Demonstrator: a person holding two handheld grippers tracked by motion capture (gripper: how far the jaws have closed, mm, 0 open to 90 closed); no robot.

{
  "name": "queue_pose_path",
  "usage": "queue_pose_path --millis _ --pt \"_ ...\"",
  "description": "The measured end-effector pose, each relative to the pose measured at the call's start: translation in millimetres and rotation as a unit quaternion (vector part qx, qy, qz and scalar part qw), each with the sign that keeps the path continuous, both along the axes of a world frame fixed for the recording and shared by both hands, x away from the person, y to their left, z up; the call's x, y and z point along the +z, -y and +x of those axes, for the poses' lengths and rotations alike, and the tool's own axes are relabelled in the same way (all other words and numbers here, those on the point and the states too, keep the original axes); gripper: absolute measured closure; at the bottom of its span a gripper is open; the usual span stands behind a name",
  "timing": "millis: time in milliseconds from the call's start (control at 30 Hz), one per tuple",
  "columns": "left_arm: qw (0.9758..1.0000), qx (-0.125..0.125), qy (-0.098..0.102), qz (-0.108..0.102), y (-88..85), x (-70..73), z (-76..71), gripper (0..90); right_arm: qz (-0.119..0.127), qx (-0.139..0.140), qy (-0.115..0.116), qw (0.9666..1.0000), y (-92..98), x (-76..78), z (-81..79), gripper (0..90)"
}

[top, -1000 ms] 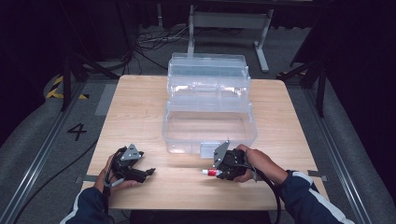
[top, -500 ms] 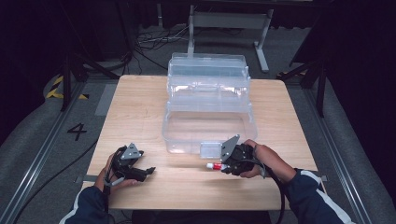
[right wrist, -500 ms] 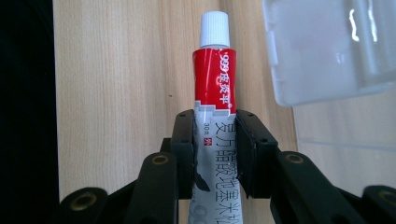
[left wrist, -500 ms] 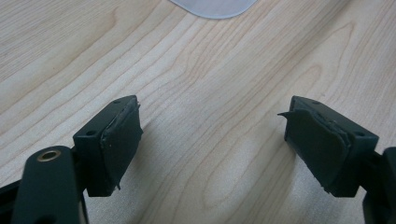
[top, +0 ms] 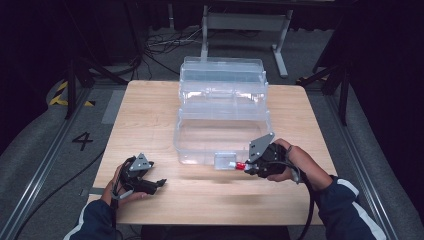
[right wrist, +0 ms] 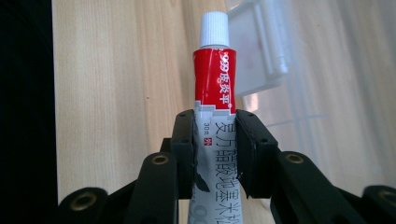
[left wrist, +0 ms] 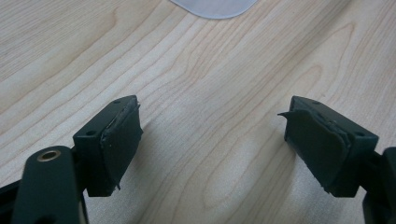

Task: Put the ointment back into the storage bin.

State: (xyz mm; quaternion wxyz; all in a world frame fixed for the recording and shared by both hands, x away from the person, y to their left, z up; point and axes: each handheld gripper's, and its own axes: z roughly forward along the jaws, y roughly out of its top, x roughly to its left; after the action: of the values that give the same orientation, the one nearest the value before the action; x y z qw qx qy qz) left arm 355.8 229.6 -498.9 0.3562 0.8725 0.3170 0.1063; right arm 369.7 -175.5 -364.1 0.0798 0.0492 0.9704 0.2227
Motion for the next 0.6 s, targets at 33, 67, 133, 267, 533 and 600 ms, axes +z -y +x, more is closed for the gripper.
queue_pose_path --millis 33,67,133,267,533,600 --pt "1.0000 0.000 0.000 0.000 0.0 0.0 0.0 19.0 0.000 -0.001 0.001 1.0000 0.7 2.6 1.6 70.8" --pt "1.0000 0.000 0.001 0.001 -0.1 0.1 0.0 19.0 -0.001 -0.001 0.003 1.0000 1.2 5.3 2.9 70.8" --pt "1.0000 0.000 0.001 0.001 0.0 0.1 0.0 19.0 -0.002 -0.003 0.009 0.9999 2.1 11.1 4.4 70.8" --pt "1.0000 0.001 0.002 0.002 0.0 0.2 0.2 18.9 0.001 -0.001 0.014 0.9999 3.7 19.8 6.5 70.8" --pt "1.0000 0.004 0.002 0.003 0.5 0.2 0.0 18.8 0.007 -0.015 0.043 0.9989 7.9 48.6 13.2 70.8" --pt "1.0000 0.003 0.001 0.003 0.4 0.4 0.1 18.8 0.007 -0.018 0.048 0.9987 8.0 53.5 15.9 70.8"
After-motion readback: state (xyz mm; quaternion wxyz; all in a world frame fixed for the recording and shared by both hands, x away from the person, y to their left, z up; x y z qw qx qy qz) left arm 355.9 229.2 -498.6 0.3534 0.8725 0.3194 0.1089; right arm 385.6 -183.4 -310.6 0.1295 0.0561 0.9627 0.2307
